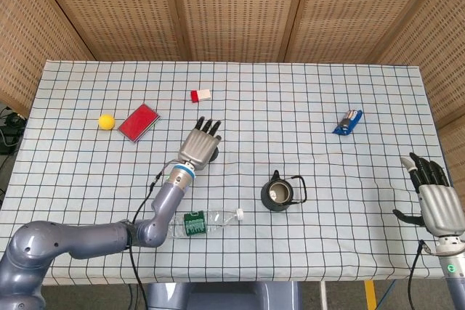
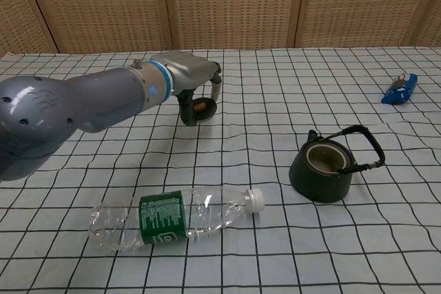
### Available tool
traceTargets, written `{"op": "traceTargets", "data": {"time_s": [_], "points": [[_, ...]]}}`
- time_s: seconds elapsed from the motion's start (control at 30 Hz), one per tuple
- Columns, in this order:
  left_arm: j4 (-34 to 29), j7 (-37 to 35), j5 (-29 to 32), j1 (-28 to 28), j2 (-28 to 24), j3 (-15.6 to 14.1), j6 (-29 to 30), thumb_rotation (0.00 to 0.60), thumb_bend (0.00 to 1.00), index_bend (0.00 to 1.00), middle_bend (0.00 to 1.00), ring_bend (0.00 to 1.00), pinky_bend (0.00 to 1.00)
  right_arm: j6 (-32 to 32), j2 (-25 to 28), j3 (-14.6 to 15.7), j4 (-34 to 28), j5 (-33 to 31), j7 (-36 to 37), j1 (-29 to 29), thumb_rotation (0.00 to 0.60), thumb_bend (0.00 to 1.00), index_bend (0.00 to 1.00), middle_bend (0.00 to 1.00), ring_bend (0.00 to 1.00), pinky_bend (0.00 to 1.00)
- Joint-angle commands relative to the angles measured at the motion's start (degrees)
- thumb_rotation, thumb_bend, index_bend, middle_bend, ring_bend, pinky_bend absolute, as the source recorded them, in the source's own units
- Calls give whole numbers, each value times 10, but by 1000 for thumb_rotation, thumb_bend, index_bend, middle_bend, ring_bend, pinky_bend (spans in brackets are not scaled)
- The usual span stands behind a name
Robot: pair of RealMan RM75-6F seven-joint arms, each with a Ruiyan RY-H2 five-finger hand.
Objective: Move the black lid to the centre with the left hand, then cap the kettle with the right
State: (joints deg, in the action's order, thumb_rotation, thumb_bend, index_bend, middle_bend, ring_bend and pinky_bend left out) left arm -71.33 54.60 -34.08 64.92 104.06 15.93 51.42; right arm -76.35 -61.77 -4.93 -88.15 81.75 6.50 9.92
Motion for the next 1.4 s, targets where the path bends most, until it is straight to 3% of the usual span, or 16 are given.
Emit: {"op": "traceTargets", "data": {"time_s": [0.03,0.27,0.5,0.73,0.87,0.93,1.13,1.23,1.4], "points": [[37,22,34,32,31,8,-11,600,320,339,0,0,0,0,2,-2,2,-2,6,0,600,242,93,0,0,0],[53,28,56,41,43,0,-5,600,135,144,0,0,0,0,4,-2,4,-2,11,-1,600,241,93,0,0,0],[-1,-6,36,14,2,-6,22,600,101,60,0,0,0,-6,3,0,0,4,4,-3,600,241,93,0,0,0],[-201,-124,-84,-113,-157,-55,121,600,101,49,0,0,0,-5,-1,4,-5,5,-17,-3,600,242,93,0,0,0],[-252,-189,-153,-170,-212,-84,161,600,101,45,0,0,0,-5,-5,5,-7,6,-23,-3,600,218,93,0,0,0],[-272,-243,-213,-224,-254,-121,204,600,101,45,0,0,0,-5,-9,6,-7,7,-30,-3,600,198,93,0,0,0],[-262,-364,-352,-336,-302,-180,320,600,101,40,0,0,0,-9,-19,6,-6,4,-58,-3,600,194,93,0,0,0],[-249,-405,-390,-385,-311,-201,369,600,101,33,0,0,0,-14,-24,4,-6,5,-70,-3,600,194,93,0,0,0],[-225,-469,-436,-435,-328,-233,389,600,101,30,0,0,0,-42,-38,-4,-6,18,-61,-6,600,195,96,0,0,0]]}}
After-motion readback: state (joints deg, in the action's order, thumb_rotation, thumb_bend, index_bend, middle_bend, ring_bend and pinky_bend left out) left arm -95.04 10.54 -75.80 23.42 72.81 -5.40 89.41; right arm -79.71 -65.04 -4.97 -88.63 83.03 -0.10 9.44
